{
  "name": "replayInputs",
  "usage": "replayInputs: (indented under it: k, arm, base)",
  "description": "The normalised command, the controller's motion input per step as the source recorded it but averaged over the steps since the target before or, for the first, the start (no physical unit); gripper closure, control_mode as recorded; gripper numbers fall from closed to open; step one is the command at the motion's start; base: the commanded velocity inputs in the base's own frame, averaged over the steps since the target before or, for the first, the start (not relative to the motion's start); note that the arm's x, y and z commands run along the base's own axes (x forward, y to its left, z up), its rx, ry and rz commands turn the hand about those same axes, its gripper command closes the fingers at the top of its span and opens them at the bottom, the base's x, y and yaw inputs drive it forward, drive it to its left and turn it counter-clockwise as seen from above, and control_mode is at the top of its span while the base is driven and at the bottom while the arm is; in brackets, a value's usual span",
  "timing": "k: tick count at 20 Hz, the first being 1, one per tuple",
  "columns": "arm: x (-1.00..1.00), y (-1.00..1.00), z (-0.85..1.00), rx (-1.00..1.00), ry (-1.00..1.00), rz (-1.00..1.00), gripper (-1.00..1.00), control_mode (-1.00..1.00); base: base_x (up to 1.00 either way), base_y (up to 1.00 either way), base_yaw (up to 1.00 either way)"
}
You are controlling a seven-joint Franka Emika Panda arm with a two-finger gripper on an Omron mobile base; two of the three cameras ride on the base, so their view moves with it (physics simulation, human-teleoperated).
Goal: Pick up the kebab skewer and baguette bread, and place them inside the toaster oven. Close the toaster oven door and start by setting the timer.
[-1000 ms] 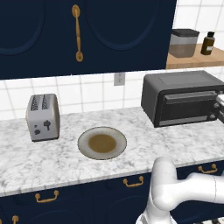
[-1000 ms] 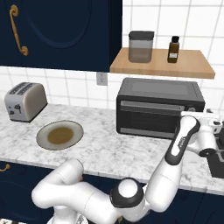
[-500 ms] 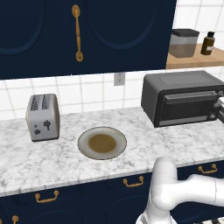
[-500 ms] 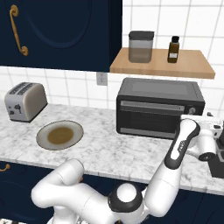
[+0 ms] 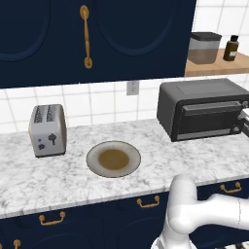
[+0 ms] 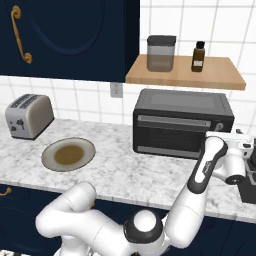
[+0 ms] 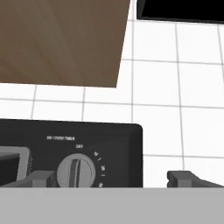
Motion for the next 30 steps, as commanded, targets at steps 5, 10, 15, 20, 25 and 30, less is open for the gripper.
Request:
replayInputs:
  k: [5, 10, 15, 20, 25, 30]
  arm:
    - [0.01, 0.00, 0.15, 0.00, 0.00, 0.00, -1.00, -1.00]
    - [0.09, 0.00, 0.00, 0.00, 0.00, 0.00, -1.00, -1.00]
    - [0.09, 0.00, 0.00, 0.00, 0.00, 0.00, -1.00, -1.00]
    - [0.13, 0.00, 0.00, 0.00, 0.00, 0.00, -1.00, -1.00]
    - [0.05, 0.00, -0.03, 0.00, 0.00, 0.00, -1.00, -1.00]
    - [0.04, 0.00, -0.08, 0.00, 0.00, -0.02, -1.00, -1.00]
  base:
    - [0.00, 0.00, 0.00]
    - [0.00, 0.00, 0.00]
    - [0.00, 0.00, 0.00]
    - [0.00, 0.00, 0.00]
    - [0.00, 0.00, 0.00]
    - [0.00, 0.00, 0.00]
